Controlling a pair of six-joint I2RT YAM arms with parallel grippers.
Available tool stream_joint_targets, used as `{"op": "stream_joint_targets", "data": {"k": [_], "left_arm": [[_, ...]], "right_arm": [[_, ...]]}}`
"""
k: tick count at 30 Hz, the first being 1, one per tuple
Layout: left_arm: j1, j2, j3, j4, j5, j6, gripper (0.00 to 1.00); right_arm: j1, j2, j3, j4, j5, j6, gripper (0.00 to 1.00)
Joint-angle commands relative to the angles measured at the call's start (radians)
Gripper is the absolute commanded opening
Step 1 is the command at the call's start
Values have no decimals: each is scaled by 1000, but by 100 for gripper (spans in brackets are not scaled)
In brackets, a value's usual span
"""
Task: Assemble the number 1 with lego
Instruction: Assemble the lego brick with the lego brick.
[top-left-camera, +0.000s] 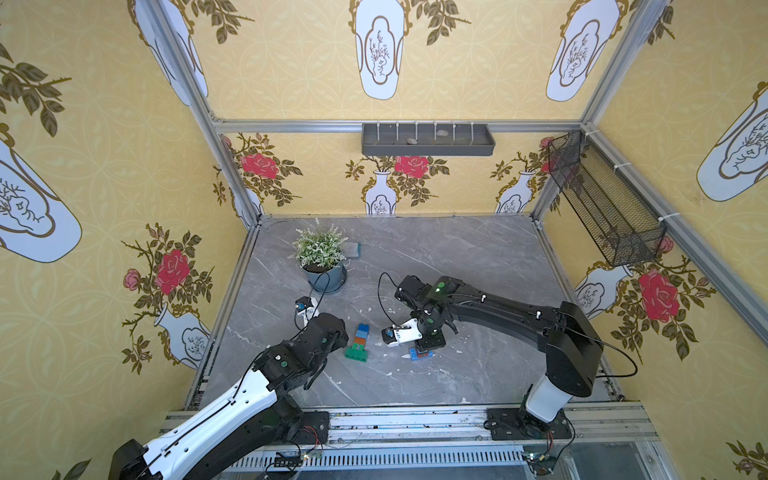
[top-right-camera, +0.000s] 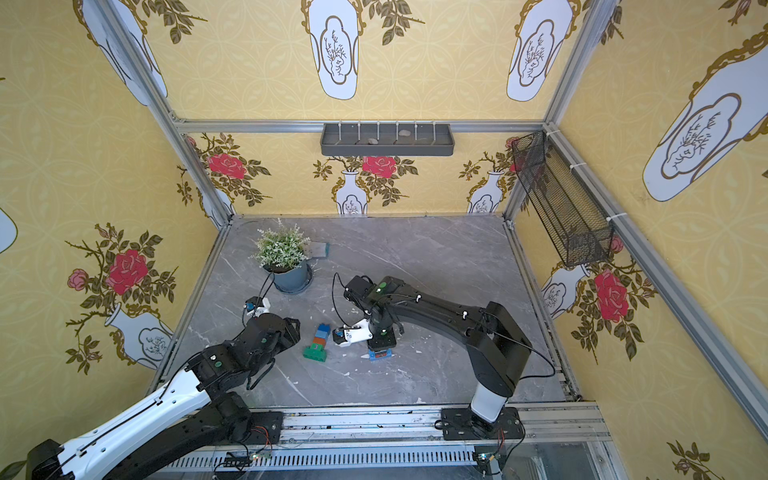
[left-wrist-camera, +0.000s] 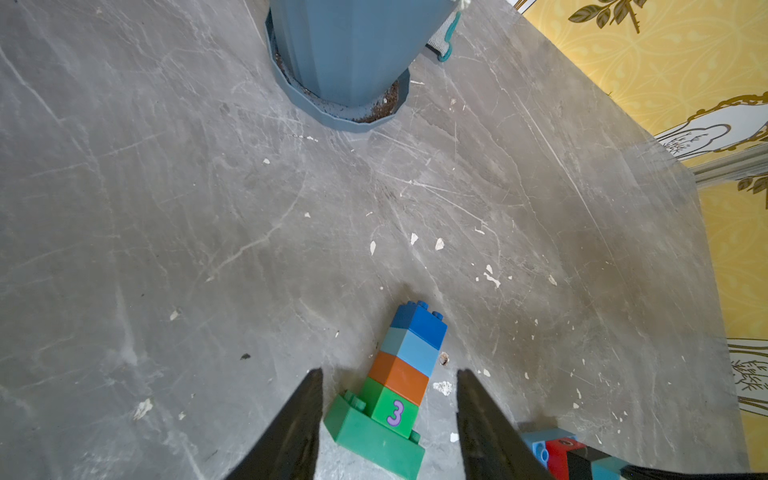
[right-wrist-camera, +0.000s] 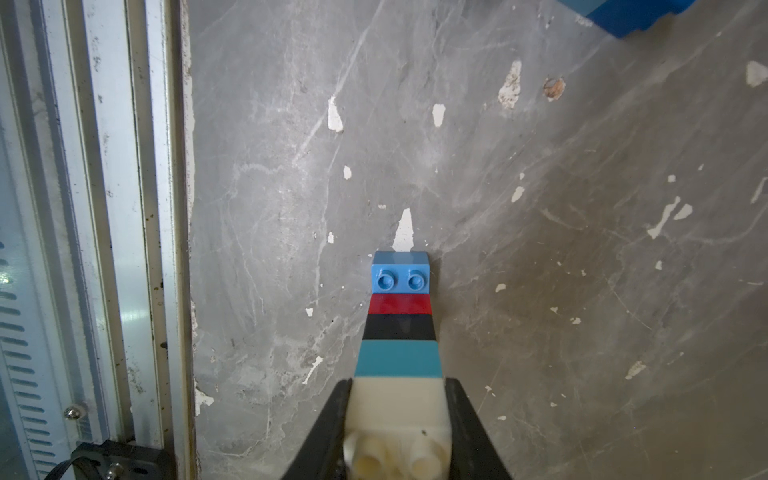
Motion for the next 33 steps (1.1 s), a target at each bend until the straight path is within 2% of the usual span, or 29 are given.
{"op": "stream_joint_targets", "data": {"k": [1, 3, 9, 13, 17, 20, 23, 29, 33], "left_arm": [[1, 3, -6, -6, -7, 2, 53], [1, 5, -4, -7, -7, 2, 53], [1, 4, 0, -12, -12, 4, 53], [1, -1, 4, -22, -16, 10, 53], [1, -12, 18, -38, -22, 36, 54], [1, -20, 17, -10, -11, 72, 59], [3, -5, 18, 72, 41, 147, 62], [4, 94, 72, 188, 172, 238, 67], [5, 191, 122, 251, 295, 272, 67]], "right_arm": [[-2, 16, -13, -51, 15, 21, 0], [-2, 17, -7, -47, 15, 27, 6], [-1, 6, 29, -18, -6, 52, 45], [-21, -31, 76, 26, -80, 92, 65], [-47, -89, 87, 35, -169, 120, 78], [-65, -151, 64, 65, -214, 184, 81], [-98, -259, -14, 195, -217, 367, 81], [-106, -504, -262, 526, -35, 891, 81], [-106, -557, -281, 466, 89, 1219, 76]]}}
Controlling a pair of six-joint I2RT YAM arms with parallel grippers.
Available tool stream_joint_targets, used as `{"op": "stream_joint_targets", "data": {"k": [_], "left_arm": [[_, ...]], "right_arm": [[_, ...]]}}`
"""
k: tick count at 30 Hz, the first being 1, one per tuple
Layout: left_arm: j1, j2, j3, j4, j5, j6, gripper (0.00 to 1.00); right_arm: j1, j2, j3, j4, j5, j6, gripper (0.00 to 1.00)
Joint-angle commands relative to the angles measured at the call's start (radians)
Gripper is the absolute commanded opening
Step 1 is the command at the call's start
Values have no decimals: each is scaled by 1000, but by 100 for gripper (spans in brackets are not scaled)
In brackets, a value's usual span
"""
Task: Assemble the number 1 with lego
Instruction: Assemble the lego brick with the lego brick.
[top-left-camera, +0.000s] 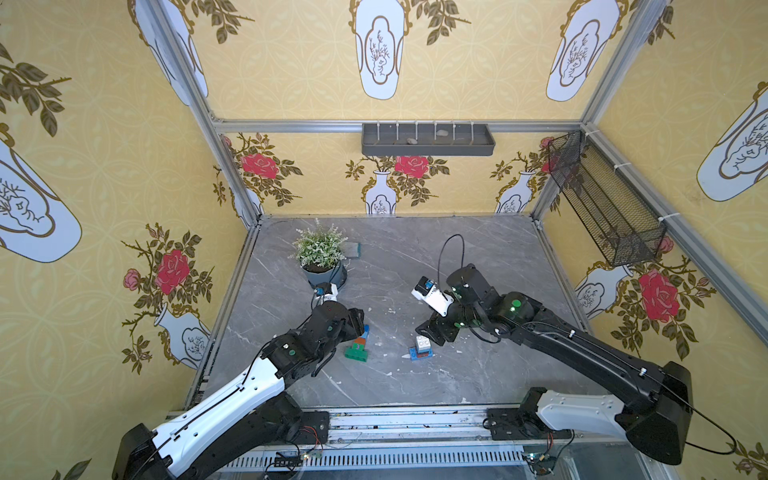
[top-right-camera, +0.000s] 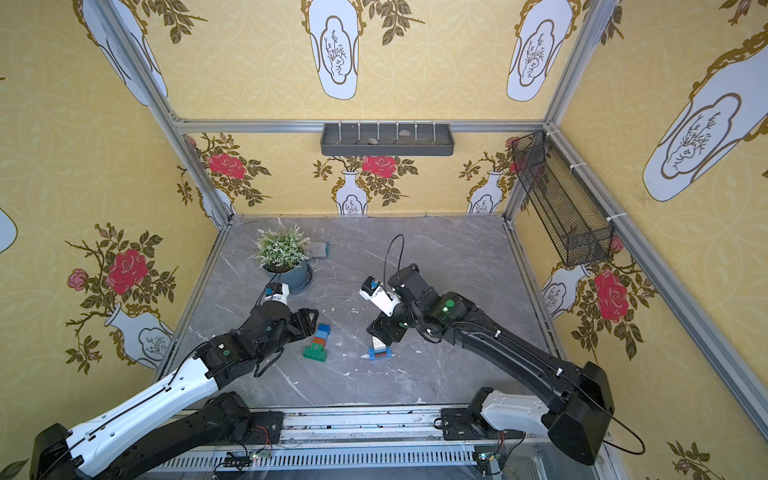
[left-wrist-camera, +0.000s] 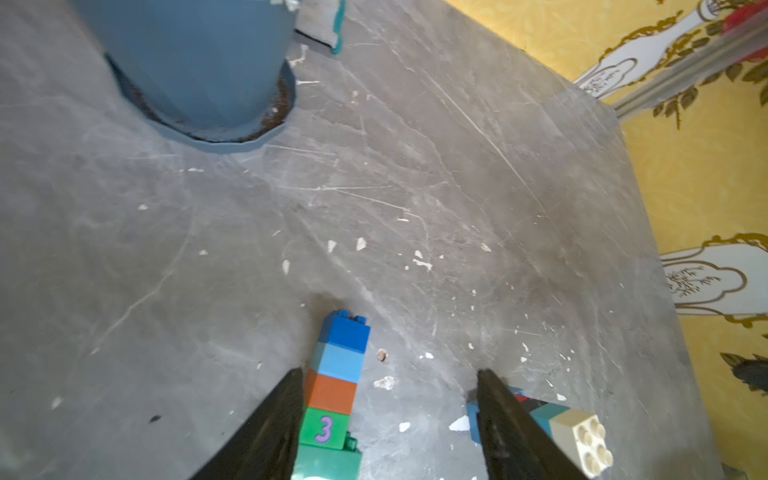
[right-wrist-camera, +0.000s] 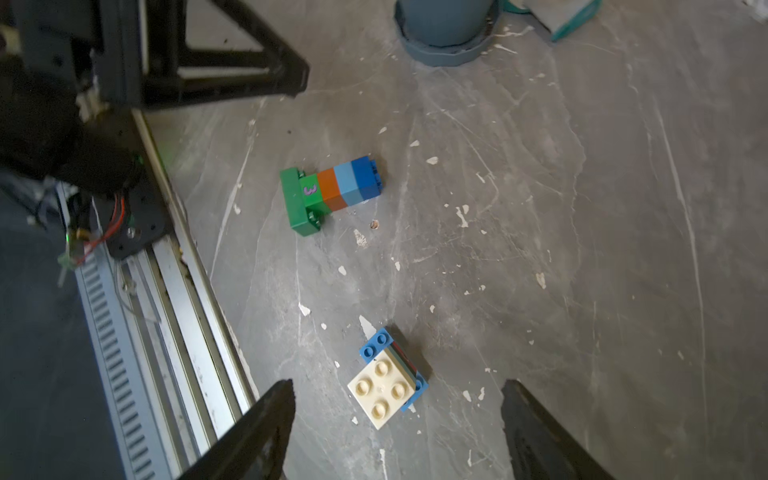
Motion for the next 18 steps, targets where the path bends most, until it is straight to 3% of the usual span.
{"op": "stream_joint_targets", "data": {"k": [1, 7, 12, 18], "left_arm": [[1, 70, 36, 94, 146, 61, 67], [1, 244, 116, 121, 361, 39, 66], [-9, 378, 179, 117, 518, 11, 59], [-53, 466, 218, 112, 601, -3, 54]], "right_arm": [[0, -17, 0, 33, 138, 405, 75], [0, -19, -10, -84, 184, 681, 67], [5, 16, -55, -59, 82, 771, 60], [12, 24, -120, -5, 21, 824, 49]]}}
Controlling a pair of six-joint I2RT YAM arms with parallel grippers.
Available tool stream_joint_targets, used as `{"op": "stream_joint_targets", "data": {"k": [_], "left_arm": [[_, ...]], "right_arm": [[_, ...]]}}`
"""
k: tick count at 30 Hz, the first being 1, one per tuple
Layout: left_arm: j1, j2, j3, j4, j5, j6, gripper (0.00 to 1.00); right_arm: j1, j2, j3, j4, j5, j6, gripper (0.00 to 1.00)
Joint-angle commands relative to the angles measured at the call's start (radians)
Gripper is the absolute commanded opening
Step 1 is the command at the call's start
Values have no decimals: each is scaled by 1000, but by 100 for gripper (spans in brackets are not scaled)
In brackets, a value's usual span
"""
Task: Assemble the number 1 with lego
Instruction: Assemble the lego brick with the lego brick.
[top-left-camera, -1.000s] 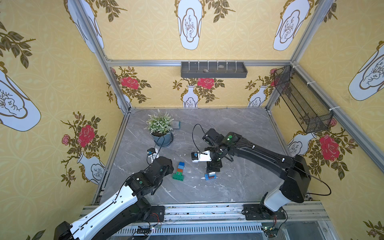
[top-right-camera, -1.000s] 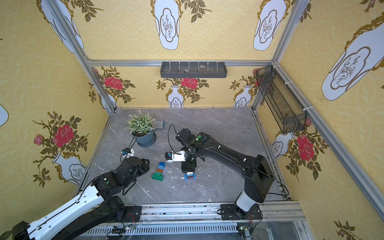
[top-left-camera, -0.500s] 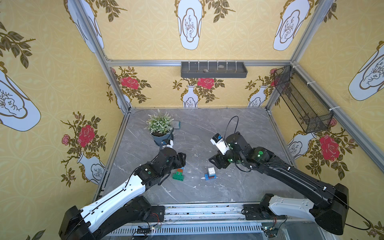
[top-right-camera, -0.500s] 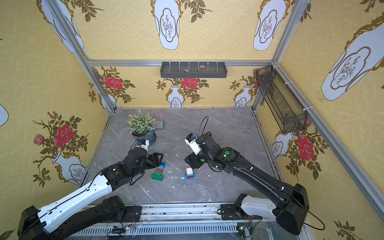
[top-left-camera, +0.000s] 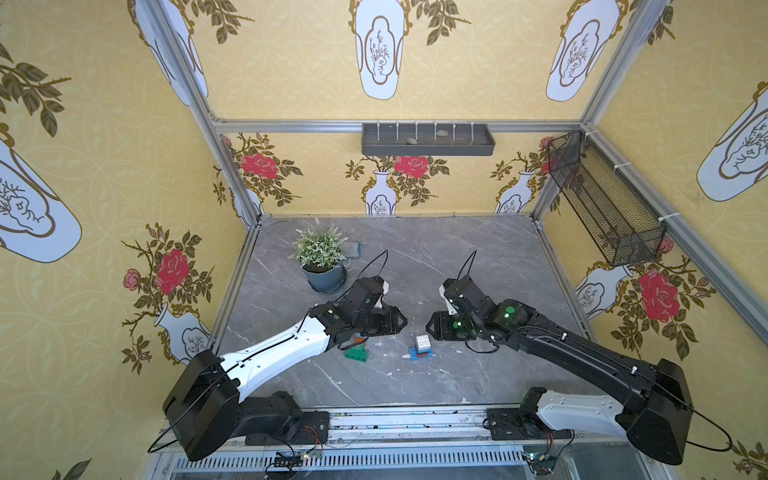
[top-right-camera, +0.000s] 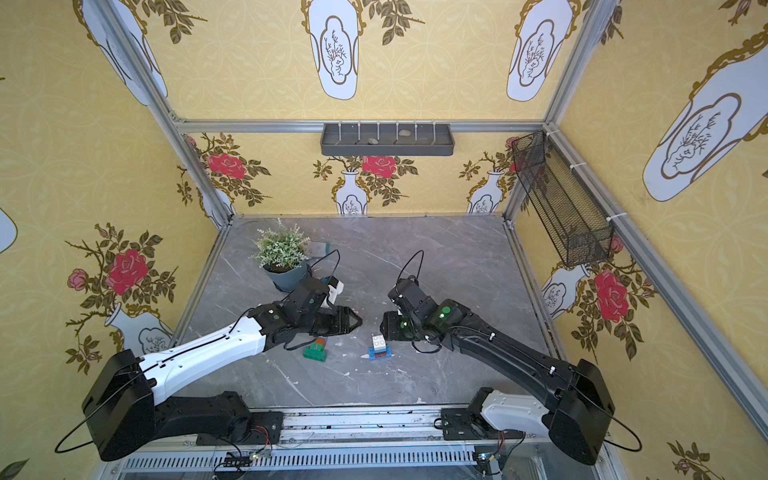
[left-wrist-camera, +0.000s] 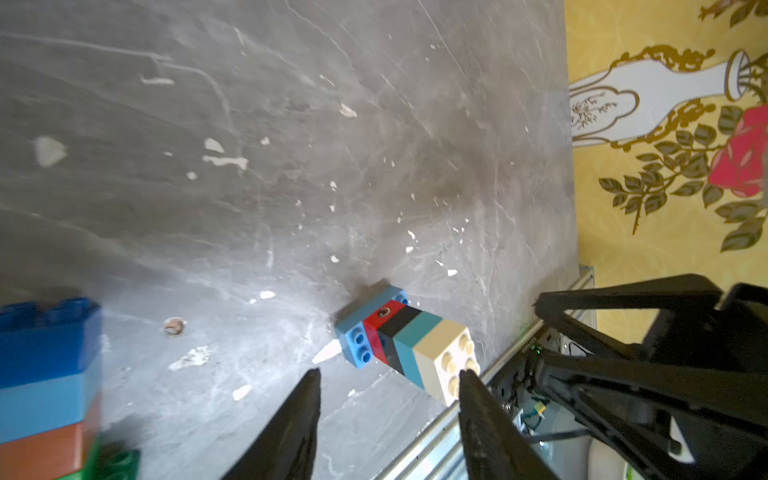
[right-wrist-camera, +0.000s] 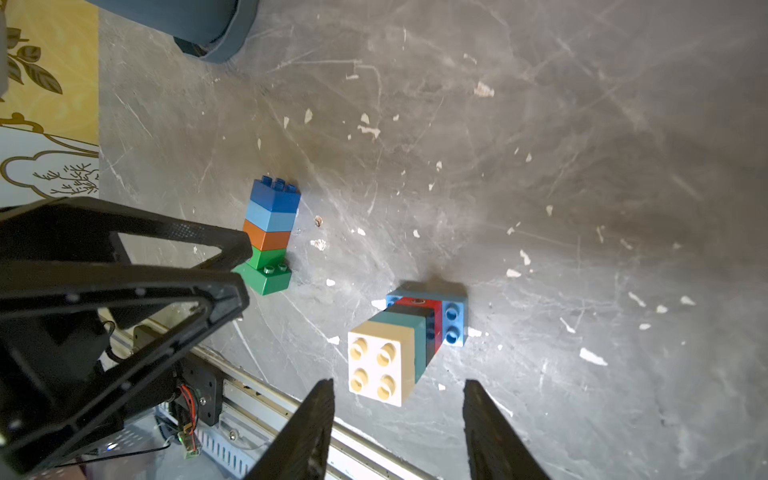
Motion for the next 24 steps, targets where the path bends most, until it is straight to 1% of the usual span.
{"op": "stream_joint_targets", "data": {"k": [1, 6, 12, 19, 24], "left_arm": [[-22, 47, 17, 20, 99, -13, 53], [-60, 108, 50, 29, 137, -16, 48], [-72, 144, 53, 28, 145, -35, 41], [-72, 155, 55, 9, 129, -53, 31], [-72, 168, 54, 8, 134, -60, 27]], "right_arm": [[-1, 6, -19, 48, -46, 61, 48], [-1, 14, -35, 62, -87, 57, 40], [0, 20, -51, 72, -105, 49, 33], [-1, 54, -45, 107, -117, 44, 31], [-1, 78, -42, 101, -110, 39, 29]]}}
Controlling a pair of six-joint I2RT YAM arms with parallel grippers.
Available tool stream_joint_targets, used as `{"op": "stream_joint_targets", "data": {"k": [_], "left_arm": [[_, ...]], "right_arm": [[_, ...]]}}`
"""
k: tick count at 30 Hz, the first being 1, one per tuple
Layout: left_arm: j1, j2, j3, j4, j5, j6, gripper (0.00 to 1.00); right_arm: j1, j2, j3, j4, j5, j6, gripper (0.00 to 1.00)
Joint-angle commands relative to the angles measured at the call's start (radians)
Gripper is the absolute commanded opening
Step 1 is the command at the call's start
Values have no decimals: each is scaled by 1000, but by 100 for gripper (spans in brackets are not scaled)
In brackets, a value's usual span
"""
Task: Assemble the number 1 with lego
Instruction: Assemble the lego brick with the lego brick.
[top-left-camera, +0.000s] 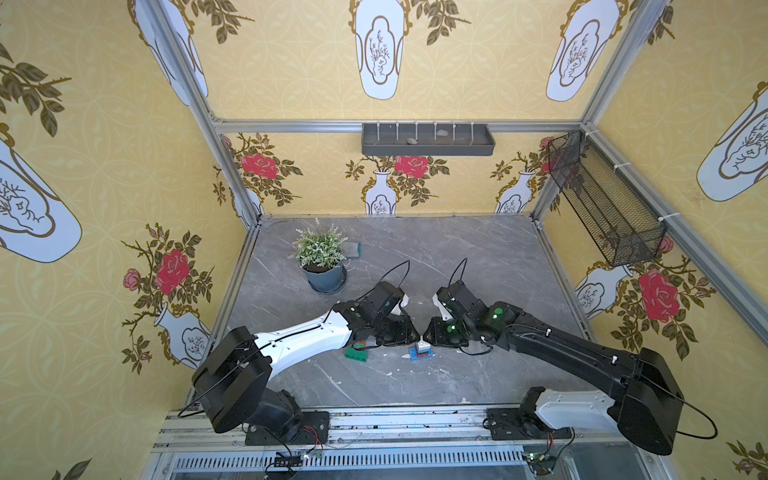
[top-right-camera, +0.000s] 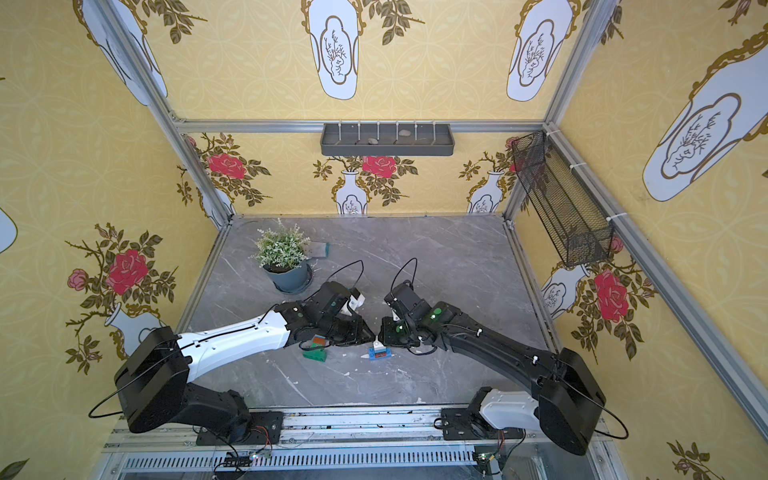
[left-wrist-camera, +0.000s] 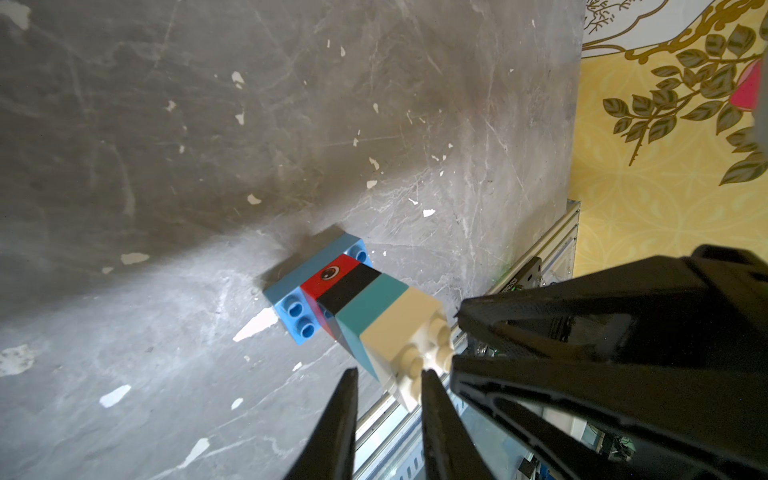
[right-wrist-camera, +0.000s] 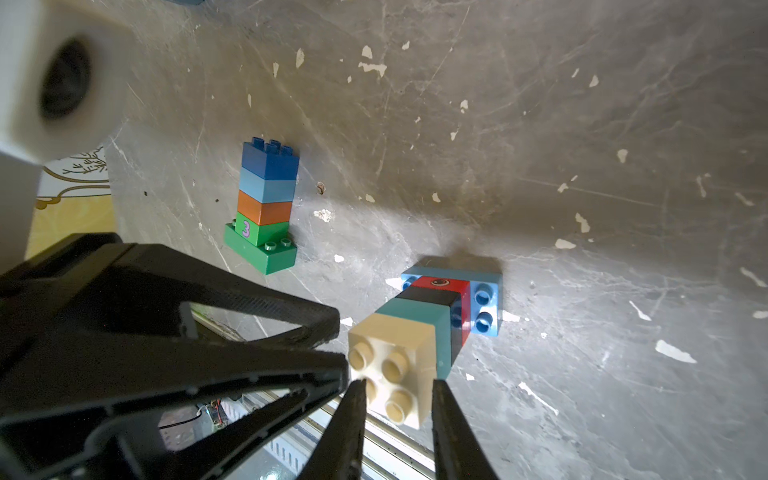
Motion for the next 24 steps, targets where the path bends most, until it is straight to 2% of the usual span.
{"op": "stream_joint_targets", "data": {"k": [1, 16, 24], "left_arm": [[0, 13, -2, -7, 3, -11, 26], [0, 72, 40, -90, -7, 1, 13], [0, 97, 44, -138, 3, 28, 9]], "right_arm": [[0, 9, 7, 23, 6, -5, 29], [7, 54, -20, -17, 29, -18, 19], [7, 67, -50, -32, 39, -11, 15]]}}
